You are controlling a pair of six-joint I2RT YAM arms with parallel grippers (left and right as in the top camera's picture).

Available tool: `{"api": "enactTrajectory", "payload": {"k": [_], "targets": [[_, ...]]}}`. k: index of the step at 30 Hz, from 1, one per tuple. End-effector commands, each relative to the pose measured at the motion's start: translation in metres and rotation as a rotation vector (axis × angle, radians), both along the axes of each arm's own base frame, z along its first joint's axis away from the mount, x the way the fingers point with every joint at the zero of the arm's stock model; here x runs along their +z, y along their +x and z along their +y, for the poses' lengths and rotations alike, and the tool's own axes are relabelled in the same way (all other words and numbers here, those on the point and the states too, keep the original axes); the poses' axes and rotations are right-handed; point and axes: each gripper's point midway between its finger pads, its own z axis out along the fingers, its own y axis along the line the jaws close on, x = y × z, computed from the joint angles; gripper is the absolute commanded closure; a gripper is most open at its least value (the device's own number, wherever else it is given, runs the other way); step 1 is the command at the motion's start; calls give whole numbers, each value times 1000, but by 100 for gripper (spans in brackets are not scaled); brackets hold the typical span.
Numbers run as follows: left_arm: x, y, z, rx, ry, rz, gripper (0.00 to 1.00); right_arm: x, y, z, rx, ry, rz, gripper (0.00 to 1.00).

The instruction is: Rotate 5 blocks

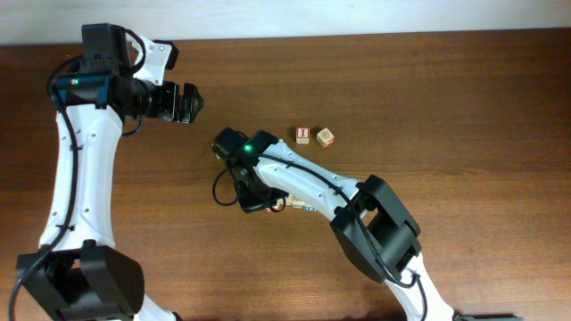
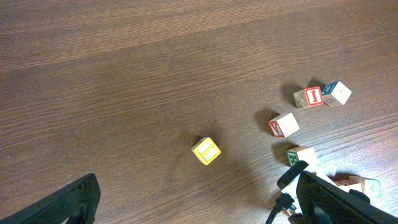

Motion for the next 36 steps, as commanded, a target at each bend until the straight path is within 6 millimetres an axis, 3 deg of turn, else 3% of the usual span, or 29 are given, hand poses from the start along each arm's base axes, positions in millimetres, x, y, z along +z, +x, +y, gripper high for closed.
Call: {"api": "enactTrajectory", "payload": {"k": [1,13,15,17,19,22,23,25,27,32,34,36], "targets": [[6,2,-1,-17,2,-20,1,-6,7,-8,-21,-28,-17,96],[6,2,-1,-17,2,-21,1,-3,26,-27,-199,-23,1,96],[6,2,-1,-17,2,-21,1,13,33,-23,-196,9,-22,96],[6,2,-1,-17,2,-20,1,47,47,-26,-216,54,-72,96],[6,2,-1,-17,2,-20,1,73,63,-51,-268,48,-122,96],[6,2,-1,-17,2,-21,1,68,73,-86,-343,10,-90,96],[6,2,-1,-17,2,-21,1,62,72,-88,-347,10,-71,96],[6,2,-1,-17,2,-20,1,57,66,-69,-209,86,-49,96],[6,2,-1,-17,2,-21,1,57,46,-52,-126,75,-30,96],[6,2,-1,-17,2,-21,1,28,-7,-52,-175,-33,90,96],[6,2,-1,-17,2,-21,1,16,-21,-51,-152,-55,108,96],[6,2,-1,-17,2,-20,1,12,-16,-43,-141,-29,78,96]]}}
